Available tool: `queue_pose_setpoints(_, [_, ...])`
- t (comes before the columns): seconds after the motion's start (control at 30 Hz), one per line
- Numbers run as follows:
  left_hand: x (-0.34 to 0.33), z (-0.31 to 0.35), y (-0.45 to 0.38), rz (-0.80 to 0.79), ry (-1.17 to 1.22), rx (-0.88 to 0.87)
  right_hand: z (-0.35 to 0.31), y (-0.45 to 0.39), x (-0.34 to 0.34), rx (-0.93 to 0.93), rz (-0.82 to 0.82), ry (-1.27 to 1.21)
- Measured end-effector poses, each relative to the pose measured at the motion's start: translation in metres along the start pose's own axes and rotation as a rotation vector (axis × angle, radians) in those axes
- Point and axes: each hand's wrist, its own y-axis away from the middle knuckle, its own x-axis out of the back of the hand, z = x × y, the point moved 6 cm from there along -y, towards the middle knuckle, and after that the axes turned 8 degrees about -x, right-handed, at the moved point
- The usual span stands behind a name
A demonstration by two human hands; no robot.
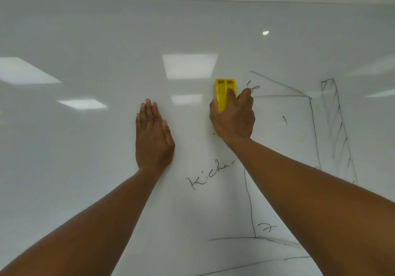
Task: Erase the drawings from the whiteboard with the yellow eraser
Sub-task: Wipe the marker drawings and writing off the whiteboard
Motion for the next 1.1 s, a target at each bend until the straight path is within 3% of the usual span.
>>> queue_pose_setpoints(0.07, [0.000, -0.004, 0.002, 0.017, -0.016, 0.039, -0.017, 0.010, -0.003, 0.137, -0.033, 0.011])
queue_pose_setpoints(0.2, [0.000, -0.008, 0.006, 0.031, -0.020, 0.054, -0.046, 0.046, -0.009, 0.657, -0.131, 0.049])
queue_pose_setpoints(0.27, [0.001, -0.008, 0.008, 0.021, -0.030, 0.034, -0.045, 0.054, -0.008, 0.751, -0.124, 0.029])
queue_pose_setpoints(0.4, [0.001, -0.007, 0.009, -0.018, -0.069, 0.008, -0.033, 0.048, -0.008, 0.685, -0.092, 0.059])
queue_pose_setpoints(0.63, [0.000, -0.005, 0.010, -0.073, -0.108, -0.036, 0.022, 0.005, 0.005, -0.044, 0.025, 0.007])
queue_pose_setpoints(0.73, [-0.001, -0.004, 0.011, -0.082, -0.117, -0.043, 0.039, -0.004, 0.010, -0.169, 0.068, -0.032])
queue_pose_setpoints(0.93, [-0.002, -0.003, 0.011, -0.083, -0.122, -0.037, 0.036, 0.032, 0.004, -0.017, 0.024, -0.011])
queue_pose_setpoints(1.1, [0.000, -0.003, 0.011, -0.079, -0.123, -0.041, 0.001, 0.082, -0.004, 0.558, -0.107, -0.001])
